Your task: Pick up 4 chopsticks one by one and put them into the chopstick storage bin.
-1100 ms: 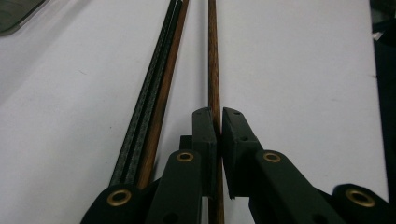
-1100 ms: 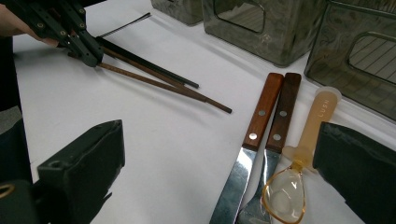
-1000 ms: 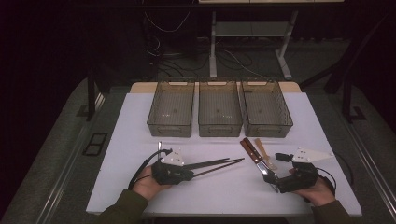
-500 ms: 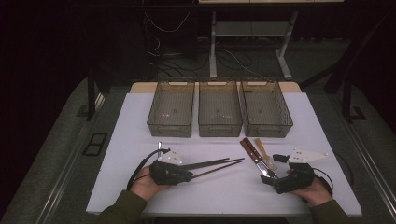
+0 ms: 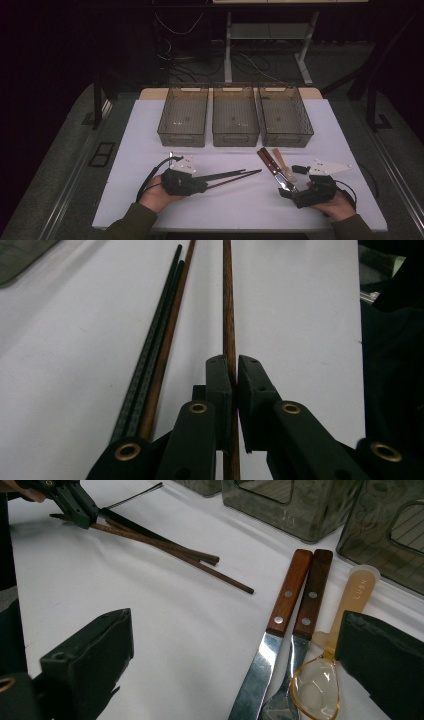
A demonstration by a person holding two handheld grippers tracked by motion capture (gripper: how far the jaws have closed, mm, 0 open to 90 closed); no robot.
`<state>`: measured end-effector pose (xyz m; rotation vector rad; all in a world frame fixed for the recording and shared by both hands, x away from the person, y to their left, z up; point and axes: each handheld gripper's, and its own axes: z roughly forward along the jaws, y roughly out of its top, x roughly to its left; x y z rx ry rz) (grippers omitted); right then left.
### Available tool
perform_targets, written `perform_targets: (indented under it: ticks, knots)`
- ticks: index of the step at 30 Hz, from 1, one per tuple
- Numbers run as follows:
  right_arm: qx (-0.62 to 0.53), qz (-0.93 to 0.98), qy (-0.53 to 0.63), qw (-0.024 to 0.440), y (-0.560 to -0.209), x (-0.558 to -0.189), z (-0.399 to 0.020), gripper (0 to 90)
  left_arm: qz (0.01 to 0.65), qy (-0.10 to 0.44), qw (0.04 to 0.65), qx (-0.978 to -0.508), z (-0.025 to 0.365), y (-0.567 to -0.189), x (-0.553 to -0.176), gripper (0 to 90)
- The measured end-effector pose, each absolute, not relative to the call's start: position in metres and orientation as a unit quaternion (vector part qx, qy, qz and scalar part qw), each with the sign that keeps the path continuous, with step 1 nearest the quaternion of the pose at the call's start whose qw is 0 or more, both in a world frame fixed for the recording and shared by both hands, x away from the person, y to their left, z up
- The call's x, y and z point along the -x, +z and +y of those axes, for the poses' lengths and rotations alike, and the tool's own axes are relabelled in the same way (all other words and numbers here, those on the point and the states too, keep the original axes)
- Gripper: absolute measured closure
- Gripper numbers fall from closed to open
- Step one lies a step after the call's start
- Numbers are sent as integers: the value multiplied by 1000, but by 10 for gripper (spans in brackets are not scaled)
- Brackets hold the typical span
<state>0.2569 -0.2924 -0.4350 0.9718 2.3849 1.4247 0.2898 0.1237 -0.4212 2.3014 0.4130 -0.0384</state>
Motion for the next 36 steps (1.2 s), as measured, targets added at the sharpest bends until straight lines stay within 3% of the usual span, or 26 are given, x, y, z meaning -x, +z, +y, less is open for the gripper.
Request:
perform_targets:
  ticks: [36]
  knots:
    - [-339,803,481,97,-435,-259,-290,24,185,19,434,-882,140,-381,-321,835]
